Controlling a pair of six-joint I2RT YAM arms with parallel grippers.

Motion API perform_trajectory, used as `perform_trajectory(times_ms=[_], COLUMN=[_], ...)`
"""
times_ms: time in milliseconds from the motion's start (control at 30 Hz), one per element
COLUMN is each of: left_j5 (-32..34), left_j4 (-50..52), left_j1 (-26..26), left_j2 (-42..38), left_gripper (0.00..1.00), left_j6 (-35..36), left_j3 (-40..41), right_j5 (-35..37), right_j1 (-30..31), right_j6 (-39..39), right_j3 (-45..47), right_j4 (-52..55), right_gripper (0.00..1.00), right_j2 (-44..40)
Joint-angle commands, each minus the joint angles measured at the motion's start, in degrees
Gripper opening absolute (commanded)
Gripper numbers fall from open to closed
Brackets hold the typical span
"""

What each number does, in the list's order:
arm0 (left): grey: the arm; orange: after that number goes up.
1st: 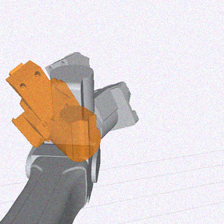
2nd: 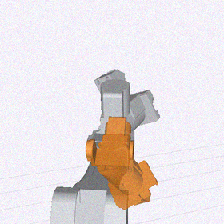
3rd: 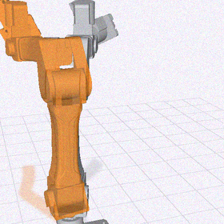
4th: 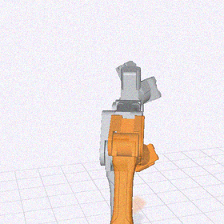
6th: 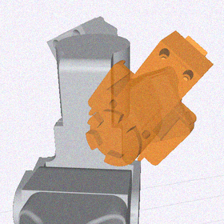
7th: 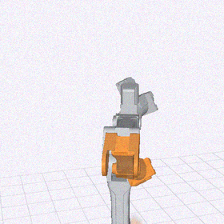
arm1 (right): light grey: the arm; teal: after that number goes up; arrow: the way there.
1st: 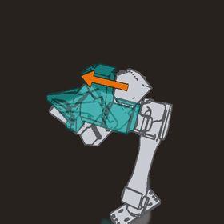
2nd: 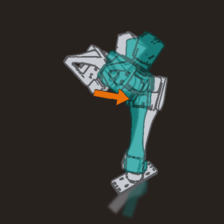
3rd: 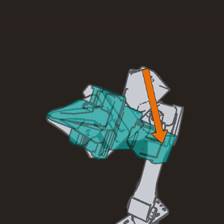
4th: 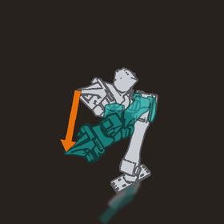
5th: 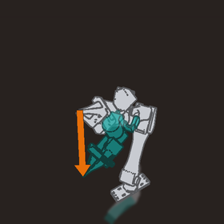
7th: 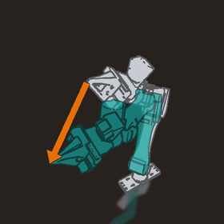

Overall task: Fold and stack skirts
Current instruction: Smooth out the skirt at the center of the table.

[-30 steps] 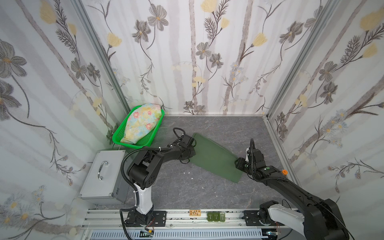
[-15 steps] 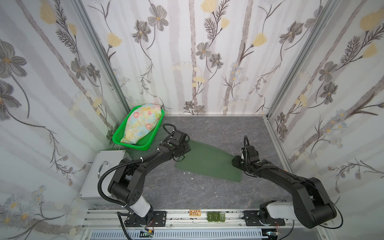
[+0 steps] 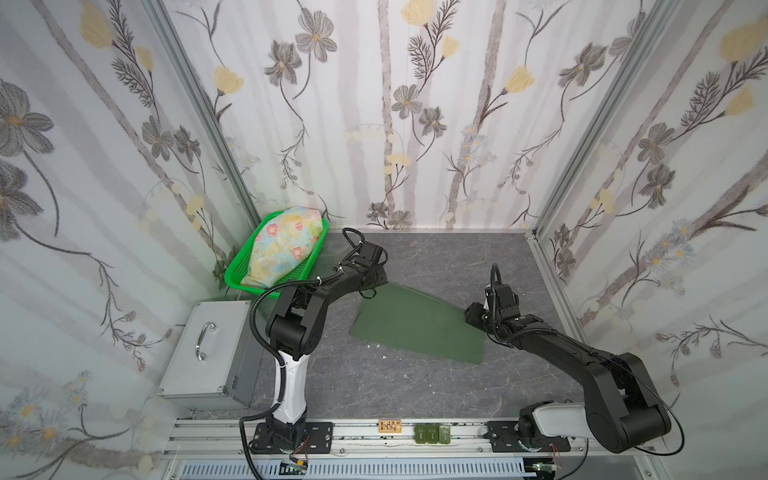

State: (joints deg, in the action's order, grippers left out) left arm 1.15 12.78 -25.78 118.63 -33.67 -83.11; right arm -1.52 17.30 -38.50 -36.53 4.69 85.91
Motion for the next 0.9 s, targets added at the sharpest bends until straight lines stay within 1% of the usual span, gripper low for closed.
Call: perform_trajectory(times_ms=[0, 200, 267, 400, 467, 567, 700, 867], left_j5=[1.1, -0.6, -0.6, -0.6, -0.7, -0.5, -0.4, 0.2], left_j4=[0.2, 0.2, 0.1, 0.1, 0.1, 0.1, 0.1, 0.1], left_j1=[0.1, 0.2, 0.2, 0.2, 0.2, 0.3, 0.6, 1.1], left_j2=[1.6, 3.5, 3.7, 4.3, 4.7, 5.1, 4.8, 1.8], left_gripper=[0.55, 0.51, 0.47, 0.37, 0.34, 0.24, 0.00, 0.00], left_j6=[2.6, 3.0, 3.2, 3.4, 3.5, 3.7, 3.7, 3.4], left_j3=[-1.7, -3.0, -2.7, -2.7, -2.9, -3.4, -3.0, -0.9], right_j5=[0.2, 0.2, 0.3, 0.3, 0.4, 0.4, 0.5, 0.8], right_j1=[-0.1, -0.3, -0.4, -0.5, -0.5, -0.5, -0.5, -0.5], right_j6=[0.1, 0.3, 0.2, 0.2, 0.1, -0.2, -0.2, -0.3], right_j3=[0.0, -0.3, -0.1, 0.6, 1.0, 1.4, 1.6, 1.9], right_j4=[-1.8, -1.0, -1.0, -1.1, -1.1, -1.2, -1.0, -1.1], right_gripper=[0.47, 0.46, 0.46, 0.46, 0.46, 0.46, 0.46, 0.46], right_j2=[-0.8, -1.4, -1.6, -1.9, -2.2, -2.6, -2.8, -2.7])
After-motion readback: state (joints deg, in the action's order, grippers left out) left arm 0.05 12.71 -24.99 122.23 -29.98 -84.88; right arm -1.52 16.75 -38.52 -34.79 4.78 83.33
